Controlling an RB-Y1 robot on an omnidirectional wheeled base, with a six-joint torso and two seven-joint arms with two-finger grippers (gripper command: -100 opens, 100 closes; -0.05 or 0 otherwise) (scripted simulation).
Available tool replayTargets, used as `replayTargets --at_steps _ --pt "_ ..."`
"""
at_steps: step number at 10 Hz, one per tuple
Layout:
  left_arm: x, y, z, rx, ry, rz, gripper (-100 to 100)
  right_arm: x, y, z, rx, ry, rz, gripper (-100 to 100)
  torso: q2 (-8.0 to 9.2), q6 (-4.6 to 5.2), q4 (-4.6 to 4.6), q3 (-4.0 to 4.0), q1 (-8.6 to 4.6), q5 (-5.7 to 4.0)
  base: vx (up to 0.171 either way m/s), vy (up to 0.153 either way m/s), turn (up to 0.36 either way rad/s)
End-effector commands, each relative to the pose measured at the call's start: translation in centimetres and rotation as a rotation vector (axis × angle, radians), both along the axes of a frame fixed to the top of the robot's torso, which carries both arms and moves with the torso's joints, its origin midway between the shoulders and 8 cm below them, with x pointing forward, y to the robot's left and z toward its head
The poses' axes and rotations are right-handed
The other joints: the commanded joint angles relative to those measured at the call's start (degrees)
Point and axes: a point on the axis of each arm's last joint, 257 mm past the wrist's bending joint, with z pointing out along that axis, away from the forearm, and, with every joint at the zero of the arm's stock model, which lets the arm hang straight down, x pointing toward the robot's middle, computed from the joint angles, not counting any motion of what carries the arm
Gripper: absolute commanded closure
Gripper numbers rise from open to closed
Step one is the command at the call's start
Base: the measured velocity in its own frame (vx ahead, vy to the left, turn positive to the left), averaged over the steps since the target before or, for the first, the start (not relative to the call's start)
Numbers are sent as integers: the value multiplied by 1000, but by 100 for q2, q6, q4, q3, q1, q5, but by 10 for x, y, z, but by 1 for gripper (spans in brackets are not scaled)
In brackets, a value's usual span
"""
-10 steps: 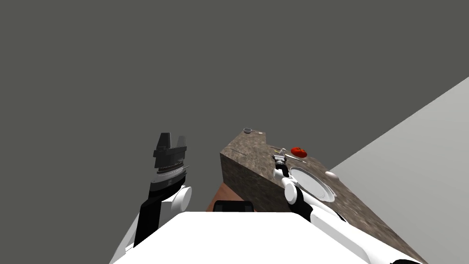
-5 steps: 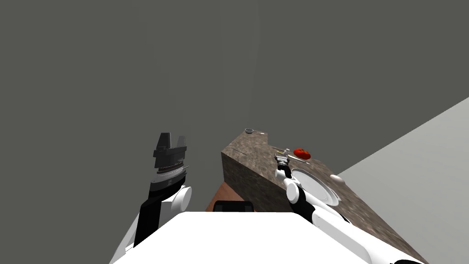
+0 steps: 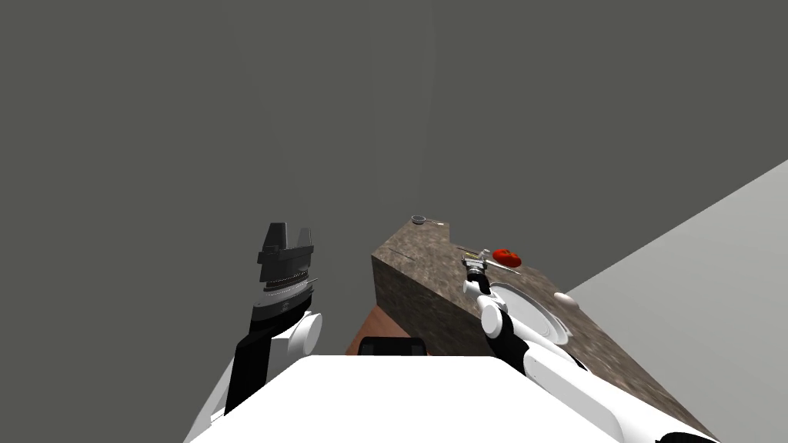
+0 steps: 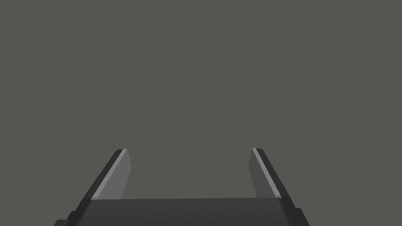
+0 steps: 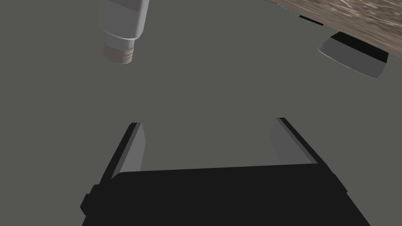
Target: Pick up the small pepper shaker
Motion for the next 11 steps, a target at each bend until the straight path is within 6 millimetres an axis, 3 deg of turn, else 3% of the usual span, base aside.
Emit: replayTargets --at_steps 1,5,6,7,11 --pt "0 0 0 0 0 0 0 0 0 0 0 0 0 100 0 0 0 0 0 0 0 0 0" --pt "0 0 0 0 0 0 0 0 0 0 0 0 0 100 1 0 0 0 0 0 0 0 0" --pt "0 0 0 0 0 0 0 0 0 0 0 0 0 0 1 0 0 0 0 0 0 0 0" --pt "0 0 0 0 0 0 0 -9 -25 14 -15 -19 -43 -100 1 0 0 0 0 0 -16 1 215" --pt "0 0 0 0 0 0 0 -32 -71 35 -28 -50 -127 -100 18 -1 4 10 -22 -4 -39 -41 159"
